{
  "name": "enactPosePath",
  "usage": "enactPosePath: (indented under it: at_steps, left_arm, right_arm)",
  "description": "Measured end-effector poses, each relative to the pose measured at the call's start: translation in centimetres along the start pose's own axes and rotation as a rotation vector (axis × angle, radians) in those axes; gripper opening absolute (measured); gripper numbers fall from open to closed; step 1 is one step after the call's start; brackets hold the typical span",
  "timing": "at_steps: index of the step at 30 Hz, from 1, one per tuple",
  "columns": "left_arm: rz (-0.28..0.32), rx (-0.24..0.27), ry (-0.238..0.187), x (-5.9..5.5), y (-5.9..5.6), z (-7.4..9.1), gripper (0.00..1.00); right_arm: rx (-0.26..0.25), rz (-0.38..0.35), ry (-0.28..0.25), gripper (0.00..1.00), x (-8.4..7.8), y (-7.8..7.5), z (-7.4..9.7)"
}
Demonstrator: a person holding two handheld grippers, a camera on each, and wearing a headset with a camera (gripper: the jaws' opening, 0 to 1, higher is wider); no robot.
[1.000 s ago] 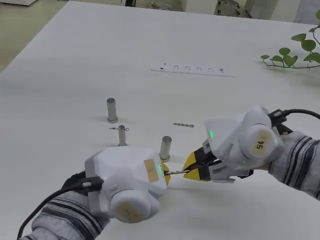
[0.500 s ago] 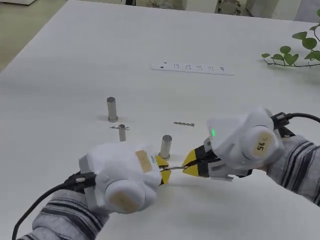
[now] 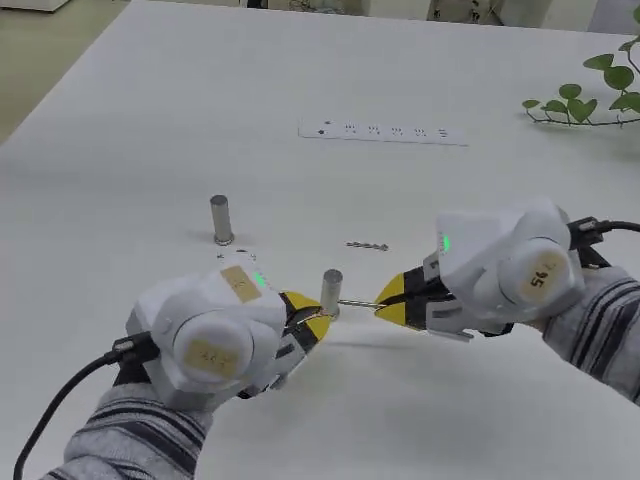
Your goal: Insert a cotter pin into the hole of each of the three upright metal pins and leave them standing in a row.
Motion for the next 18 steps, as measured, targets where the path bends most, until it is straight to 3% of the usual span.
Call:
enactPosePath:
  at_steps: [4,11,18]
  left_arm:
    - [0.061,0.013,-0.017,0.0,0.3,-0.3,0.09]
    - [0.09,0.066,0.001,-0.5,1.1,-1.3,0.15]
    - [0.144,0.083,0.002,-0.7,1.4,-2.8,0.17]
  right_arm:
    - [-0.018,-0.008,-0.001,0.0,-0.3,-0.4,0.1]
    - [-0.041,-0.033,0.0,0.0,-0.9,-0.9,-0.1]
    - [-0.056,-0.043,0.008,0.0,-1.4,-1.6,-0.6]
Point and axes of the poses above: the centre of the closed fingertips' face, and the gripper's own axes: z roughly backward along the fingers, y roughly to its left, x roughly out of its top, the point moved 5 cm from there along z, roughly backward along the fingers, and after that the axes turned 11 degrees about z, right-handed, at the moved point
